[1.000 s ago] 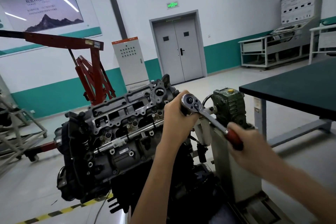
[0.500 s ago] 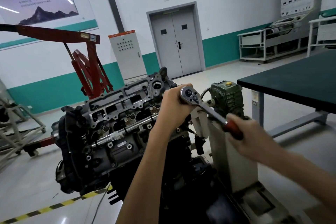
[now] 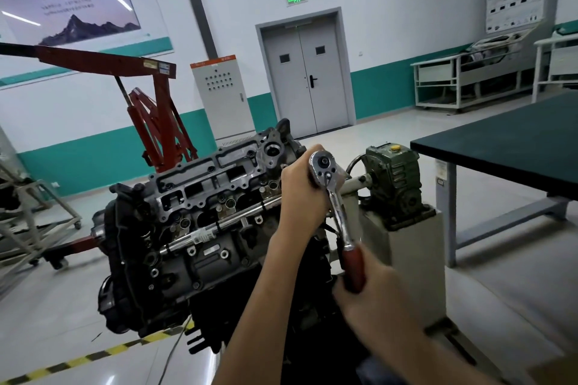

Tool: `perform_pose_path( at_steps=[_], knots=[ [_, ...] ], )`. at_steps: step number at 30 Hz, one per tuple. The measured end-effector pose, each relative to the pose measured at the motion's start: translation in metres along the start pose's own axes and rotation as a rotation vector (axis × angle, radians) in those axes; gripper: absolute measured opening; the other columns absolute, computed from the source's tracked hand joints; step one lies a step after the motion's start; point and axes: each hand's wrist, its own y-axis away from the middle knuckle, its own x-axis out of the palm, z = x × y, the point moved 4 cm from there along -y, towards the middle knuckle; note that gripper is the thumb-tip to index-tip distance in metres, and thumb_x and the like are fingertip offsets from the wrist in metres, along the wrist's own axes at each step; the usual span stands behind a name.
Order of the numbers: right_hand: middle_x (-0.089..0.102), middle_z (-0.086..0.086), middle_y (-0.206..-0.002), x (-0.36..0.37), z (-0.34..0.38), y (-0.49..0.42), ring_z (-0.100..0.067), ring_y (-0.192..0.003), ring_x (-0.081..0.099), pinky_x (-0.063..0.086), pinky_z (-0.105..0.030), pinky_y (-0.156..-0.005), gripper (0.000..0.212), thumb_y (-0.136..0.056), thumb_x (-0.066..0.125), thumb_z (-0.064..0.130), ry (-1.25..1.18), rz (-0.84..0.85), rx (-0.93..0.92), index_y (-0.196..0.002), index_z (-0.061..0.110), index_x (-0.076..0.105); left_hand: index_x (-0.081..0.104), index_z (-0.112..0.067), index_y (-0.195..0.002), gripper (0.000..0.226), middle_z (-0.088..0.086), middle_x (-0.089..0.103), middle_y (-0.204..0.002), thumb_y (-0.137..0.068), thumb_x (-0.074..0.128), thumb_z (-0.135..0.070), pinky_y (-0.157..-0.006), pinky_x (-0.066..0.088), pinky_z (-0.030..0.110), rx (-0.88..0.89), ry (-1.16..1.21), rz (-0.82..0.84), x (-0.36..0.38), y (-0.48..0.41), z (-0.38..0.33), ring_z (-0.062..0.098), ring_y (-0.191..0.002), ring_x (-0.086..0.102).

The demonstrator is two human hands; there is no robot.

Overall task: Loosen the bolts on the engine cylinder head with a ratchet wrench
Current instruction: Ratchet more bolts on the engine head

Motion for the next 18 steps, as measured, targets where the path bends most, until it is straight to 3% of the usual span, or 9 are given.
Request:
perform_pose_path(
  at_steps=[2,5,8,11,13,15,18],
  knots=[
    [0.047,0.006,-0.046,0.023,0.013,0.01,0.001,-0.038,0.045,0.03,-0.003,-0.038,0.03,-0.067,0.063,-0.002,-0.136,-0.009,0.023,-0.068,0.023,0.047,0.044,-0.02,-0.063,0.035,-0.012,0.041,-0.056,-0.077,0.063,0.006,-0.052,0.032,0.021,-0.037,0.046,-0.002,-0.004,-0.001,0.005,0.002,-0.052,0.034],
    [0.046,0.0,-0.048,0.021,0.009,0.007,-0.009,-0.04,0.043,0.031,-0.01,-0.038,0.021,-0.068,0.062,0.0,-0.099,0.025,0.019,-0.076,0.017,0.051,0.043,-0.019,-0.059,0.038,-0.013,0.041,-0.053,-0.077,0.061,0.009,-0.053,0.034,0.023,-0.079,0.04,0.068,-0.009,-0.004,0.007,0.001,-0.053,0.035],
    [0.052,-0.004,-0.053,-0.015,-0.008,-0.013,-0.014,-0.043,0.047,0.039,-0.018,-0.044,0.026,-0.069,0.066,-0.001,0.148,0.113,-0.084,-0.09,0.011,0.059,0.04,-0.01,-0.055,0.037,-0.006,0.042,-0.052,-0.076,0.059,0.013,-0.053,0.033,0.026,-0.15,0.014,0.101,-0.009,-0.006,0.008,0.005,-0.053,0.033],
    [0.049,0.01,-0.06,-0.06,-0.015,-0.049,-0.004,-0.047,0.047,0.039,-0.017,-0.048,0.037,-0.071,0.071,0.004,0.476,0.187,-0.226,-0.105,0.009,0.059,0.046,0.006,-0.061,0.022,0.022,0.048,-0.059,-0.075,0.063,0.011,-0.052,0.032,0.028,-0.158,-0.024,0.154,-0.009,-0.007,0.006,0.011,-0.054,0.034],
    [0.049,0.009,-0.057,-0.086,-0.003,-0.076,-0.004,-0.044,0.042,0.033,-0.015,-0.048,0.037,-0.063,0.076,0.002,0.667,0.169,-0.359,-0.096,0.008,0.06,0.052,0.009,-0.066,0.019,0.025,0.053,-0.064,-0.076,0.068,0.006,-0.052,0.033,0.026,-0.157,-0.014,0.182,-0.011,-0.008,0.005,0.012,-0.056,0.037],
    [0.057,-0.003,-0.057,-0.1,0.01,-0.099,-0.017,-0.043,0.046,0.033,-0.021,-0.051,0.037,-0.056,0.077,0.0,0.792,0.115,-0.447,-0.088,0.009,0.059,0.058,0.008,-0.071,0.014,0.026,0.056,-0.069,-0.077,0.069,0.004,-0.054,0.035,0.027,-0.168,-0.007,0.213,-0.013,-0.009,0.004,0.014,-0.059,0.042],
    [0.056,-0.003,-0.061,-0.098,0.011,-0.107,-0.024,-0.05,0.053,0.04,-0.027,-0.05,0.032,-0.062,0.072,0.003,0.803,0.102,-0.429,-0.089,0.012,0.056,0.061,-0.002,-0.072,0.011,0.014,0.058,-0.066,-0.077,0.07,0.004,-0.055,0.038,0.023,-0.176,0.008,0.226,-0.014,-0.008,0.006,0.011,-0.059,0.045]
  ],
)
